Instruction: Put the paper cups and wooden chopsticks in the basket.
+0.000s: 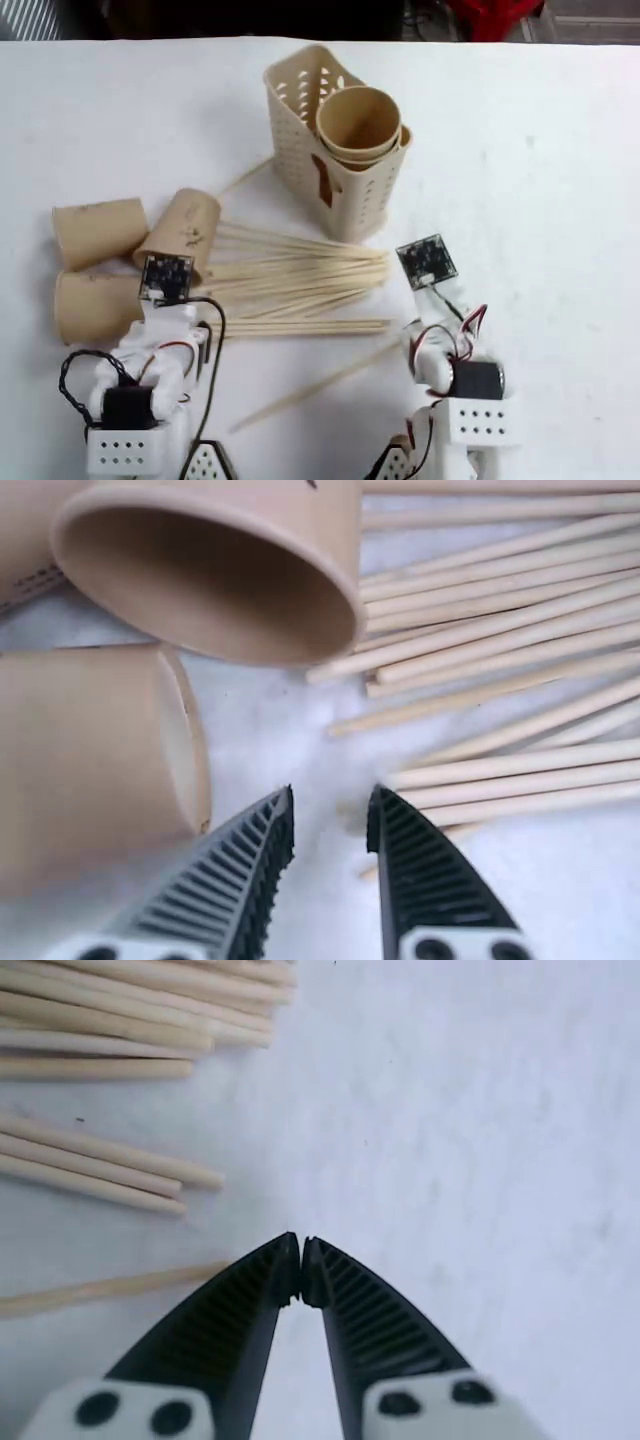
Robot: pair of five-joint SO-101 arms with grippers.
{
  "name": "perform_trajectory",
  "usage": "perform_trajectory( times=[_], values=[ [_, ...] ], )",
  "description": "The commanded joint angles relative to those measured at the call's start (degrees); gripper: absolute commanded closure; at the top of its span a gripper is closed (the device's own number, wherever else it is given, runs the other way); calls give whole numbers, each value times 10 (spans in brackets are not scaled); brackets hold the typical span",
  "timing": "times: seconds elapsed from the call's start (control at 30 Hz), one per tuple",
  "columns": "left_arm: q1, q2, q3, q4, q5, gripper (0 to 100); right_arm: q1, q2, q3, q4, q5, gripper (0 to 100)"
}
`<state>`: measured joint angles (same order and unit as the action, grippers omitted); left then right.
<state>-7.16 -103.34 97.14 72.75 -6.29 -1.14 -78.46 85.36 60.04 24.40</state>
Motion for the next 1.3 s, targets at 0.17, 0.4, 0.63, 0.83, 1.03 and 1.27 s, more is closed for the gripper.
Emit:
perform_trajectory(
  times=[0.17, 0.4, 0.63, 0.83, 1.03, 1.27],
  values=[
    [-9, 0, -15, -79, -116, 861, 5, -41, 12, -7, 8, 981],
    [-82, 4, -149, -122, -200, 861, 5, -43, 12, -7, 8, 981],
    [-119, 46, -356, -55, -201, 861, 5, -43, 13, -7, 8, 981],
    [-228, 288, -512, -21, -222, 829, 5, -43, 14, -7, 8, 981],
    [-341, 526, -654, 55, -251, 758, 4, -44, 20, -10, 11, 981],
    [-428, 697, -697, 72, -255, 717, 1, -44, 21, -11, 11, 981]
  ],
)
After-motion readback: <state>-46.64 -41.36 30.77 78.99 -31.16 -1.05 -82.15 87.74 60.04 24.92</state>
